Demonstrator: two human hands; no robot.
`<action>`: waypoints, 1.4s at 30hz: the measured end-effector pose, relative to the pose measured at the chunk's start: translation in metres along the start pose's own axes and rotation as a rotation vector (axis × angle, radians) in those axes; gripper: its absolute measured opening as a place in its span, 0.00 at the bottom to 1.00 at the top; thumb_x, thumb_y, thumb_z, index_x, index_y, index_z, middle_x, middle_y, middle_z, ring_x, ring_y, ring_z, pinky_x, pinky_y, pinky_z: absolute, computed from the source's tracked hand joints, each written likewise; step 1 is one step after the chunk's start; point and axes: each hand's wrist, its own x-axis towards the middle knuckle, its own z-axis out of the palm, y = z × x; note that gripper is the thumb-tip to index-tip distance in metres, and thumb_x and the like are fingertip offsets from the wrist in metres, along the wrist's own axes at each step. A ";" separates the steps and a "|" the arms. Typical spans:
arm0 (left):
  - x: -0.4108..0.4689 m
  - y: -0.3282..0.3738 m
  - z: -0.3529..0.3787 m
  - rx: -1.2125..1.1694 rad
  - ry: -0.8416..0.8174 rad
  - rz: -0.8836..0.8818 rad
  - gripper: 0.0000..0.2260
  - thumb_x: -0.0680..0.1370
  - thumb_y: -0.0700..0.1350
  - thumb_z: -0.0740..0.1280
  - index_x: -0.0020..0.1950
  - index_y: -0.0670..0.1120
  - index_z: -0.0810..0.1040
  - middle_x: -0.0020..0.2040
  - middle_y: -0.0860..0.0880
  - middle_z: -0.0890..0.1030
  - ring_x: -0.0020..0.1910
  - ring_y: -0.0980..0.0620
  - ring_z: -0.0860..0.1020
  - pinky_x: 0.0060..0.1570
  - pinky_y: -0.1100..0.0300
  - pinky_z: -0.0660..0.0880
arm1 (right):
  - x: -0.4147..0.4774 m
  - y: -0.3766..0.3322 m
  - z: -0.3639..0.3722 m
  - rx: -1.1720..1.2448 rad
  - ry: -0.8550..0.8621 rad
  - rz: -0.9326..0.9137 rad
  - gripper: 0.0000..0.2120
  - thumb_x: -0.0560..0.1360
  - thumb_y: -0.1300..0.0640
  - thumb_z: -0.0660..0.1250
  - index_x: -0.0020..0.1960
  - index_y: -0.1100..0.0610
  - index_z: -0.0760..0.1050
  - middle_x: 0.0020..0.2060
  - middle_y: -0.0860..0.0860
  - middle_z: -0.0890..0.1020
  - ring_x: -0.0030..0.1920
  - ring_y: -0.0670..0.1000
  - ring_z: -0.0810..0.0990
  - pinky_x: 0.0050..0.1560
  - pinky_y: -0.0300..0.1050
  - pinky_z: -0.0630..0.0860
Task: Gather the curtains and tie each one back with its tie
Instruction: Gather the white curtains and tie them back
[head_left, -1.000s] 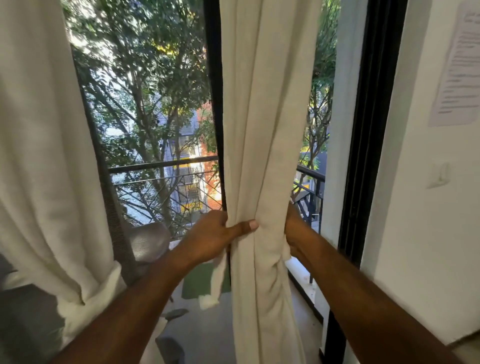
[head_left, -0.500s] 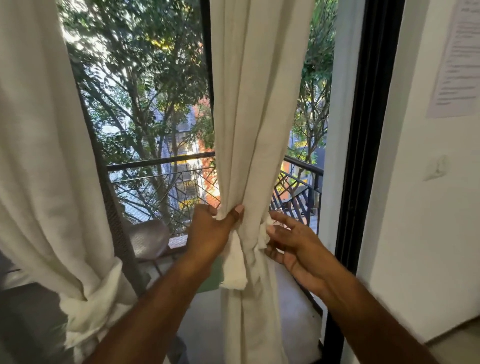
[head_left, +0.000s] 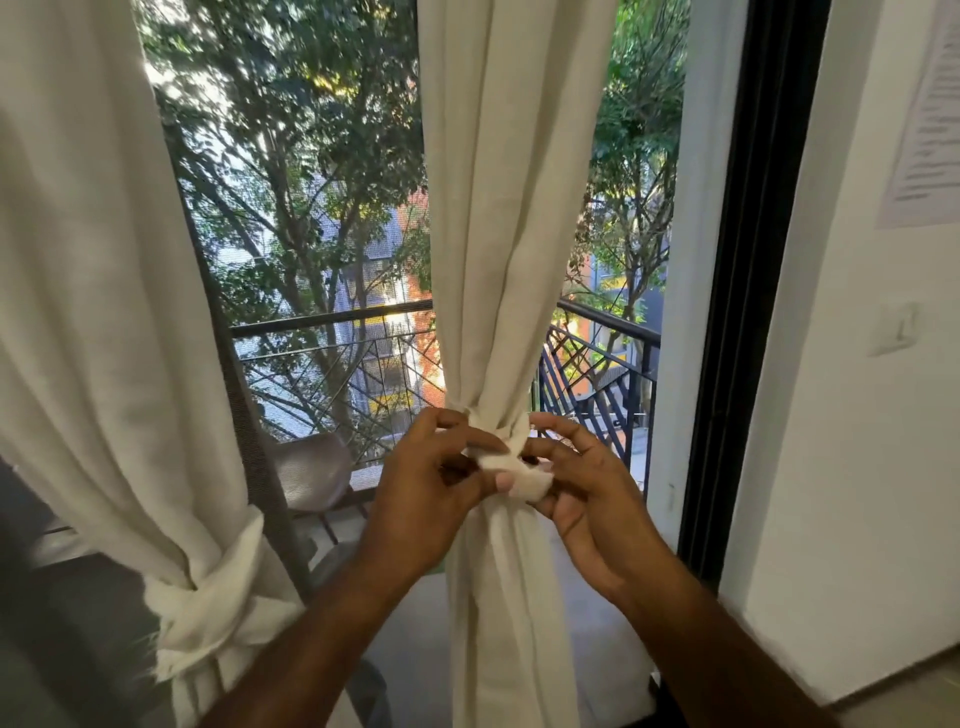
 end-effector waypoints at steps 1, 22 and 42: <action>0.000 -0.003 0.000 0.072 0.041 0.045 0.10 0.68 0.39 0.79 0.46 0.49 0.84 0.53 0.50 0.74 0.42 0.59 0.79 0.40 0.64 0.77 | -0.001 0.001 0.000 0.028 -0.036 -0.005 0.21 0.72 0.71 0.63 0.64 0.62 0.72 0.48 0.61 0.84 0.48 0.57 0.85 0.49 0.50 0.84; 0.008 0.010 0.002 0.828 0.105 0.554 0.11 0.77 0.51 0.62 0.51 0.52 0.83 0.46 0.54 0.83 0.46 0.48 0.74 0.46 0.52 0.65 | 0.001 0.008 0.012 0.290 0.076 0.062 0.16 0.68 0.65 0.67 0.55 0.60 0.78 0.44 0.58 0.87 0.41 0.52 0.87 0.40 0.44 0.84; 0.013 -0.002 0.022 1.050 0.125 0.908 0.06 0.78 0.40 0.67 0.51 0.43 0.83 0.39 0.47 0.78 0.40 0.44 0.74 0.42 0.50 0.66 | -0.003 0.006 0.002 0.429 0.303 0.068 0.09 0.79 0.67 0.63 0.54 0.65 0.81 0.45 0.58 0.87 0.40 0.49 0.88 0.39 0.38 0.84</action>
